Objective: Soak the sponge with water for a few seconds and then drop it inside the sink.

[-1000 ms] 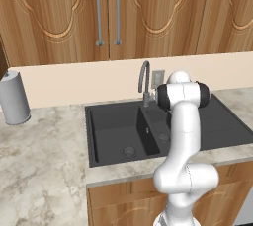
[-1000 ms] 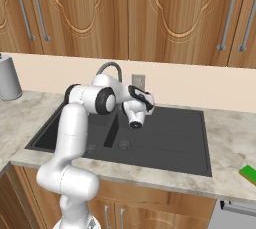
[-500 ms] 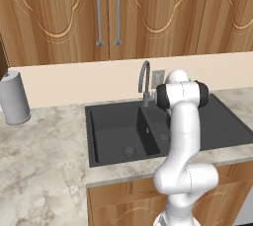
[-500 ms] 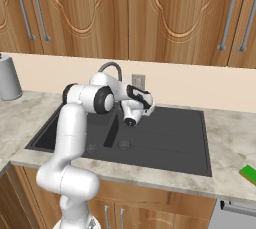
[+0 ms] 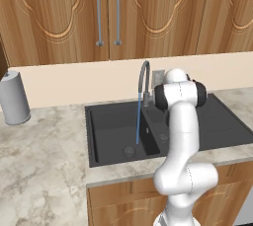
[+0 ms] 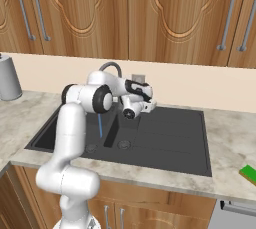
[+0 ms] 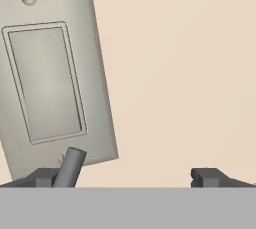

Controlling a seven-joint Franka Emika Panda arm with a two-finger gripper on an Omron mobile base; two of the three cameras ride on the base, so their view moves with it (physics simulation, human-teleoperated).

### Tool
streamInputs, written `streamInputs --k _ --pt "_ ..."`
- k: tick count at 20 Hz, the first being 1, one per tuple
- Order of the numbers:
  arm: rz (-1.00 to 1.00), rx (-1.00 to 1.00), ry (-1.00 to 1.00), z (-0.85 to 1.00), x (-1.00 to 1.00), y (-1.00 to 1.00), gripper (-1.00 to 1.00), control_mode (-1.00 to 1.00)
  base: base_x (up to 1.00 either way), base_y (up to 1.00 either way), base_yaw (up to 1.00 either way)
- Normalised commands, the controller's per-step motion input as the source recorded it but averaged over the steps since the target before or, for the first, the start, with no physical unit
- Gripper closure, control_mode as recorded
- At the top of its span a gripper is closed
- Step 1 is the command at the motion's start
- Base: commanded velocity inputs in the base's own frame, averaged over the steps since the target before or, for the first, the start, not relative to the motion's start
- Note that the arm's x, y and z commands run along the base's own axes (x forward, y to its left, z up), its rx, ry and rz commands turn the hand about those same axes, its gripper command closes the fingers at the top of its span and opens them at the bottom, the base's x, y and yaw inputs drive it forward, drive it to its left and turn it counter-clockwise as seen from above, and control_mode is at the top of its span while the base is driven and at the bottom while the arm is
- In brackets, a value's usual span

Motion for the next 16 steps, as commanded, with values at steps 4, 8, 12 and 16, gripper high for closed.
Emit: streamInputs --k 4,8,12,16 --pt "0.00 0.03 0.00 0.17 0.00 -0.25 -1.00 -1.00 0.00 0.00 0.00" --pt "0.00 0.03 0.00 0.38 -0.11 -0.12 -1.00 -1.00 0.00 0.00 0.00" --pt "0.00 0.10 -0.04 0.35 -0.26 -0.19 -1.00 -1.00 0.00 0.00 0.00" --pt "0.00 0.11 -0.05 0.32 -0.31 -0.20 -1.00 -1.00 0.00 0.00 0.00"
